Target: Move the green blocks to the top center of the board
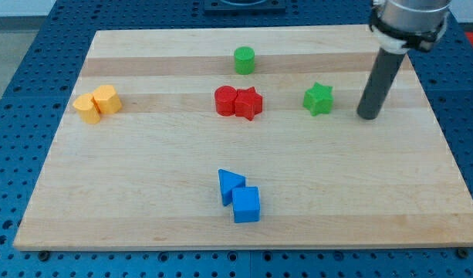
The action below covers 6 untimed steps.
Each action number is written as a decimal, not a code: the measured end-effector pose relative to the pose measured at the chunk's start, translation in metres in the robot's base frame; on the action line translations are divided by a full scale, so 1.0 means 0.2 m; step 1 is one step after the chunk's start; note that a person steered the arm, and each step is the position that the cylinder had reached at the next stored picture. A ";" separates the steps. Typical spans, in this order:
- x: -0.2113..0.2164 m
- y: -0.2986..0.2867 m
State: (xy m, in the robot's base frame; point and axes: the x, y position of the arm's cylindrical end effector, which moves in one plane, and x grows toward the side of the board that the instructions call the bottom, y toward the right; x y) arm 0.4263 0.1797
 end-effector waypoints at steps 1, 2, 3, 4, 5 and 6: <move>0.03 -0.12; 0.00 -0.18; -0.06 -0.22; -0.15 -0.25; -0.25 -0.29; -0.34 -0.39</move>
State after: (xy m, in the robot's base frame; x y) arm 0.3579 0.1023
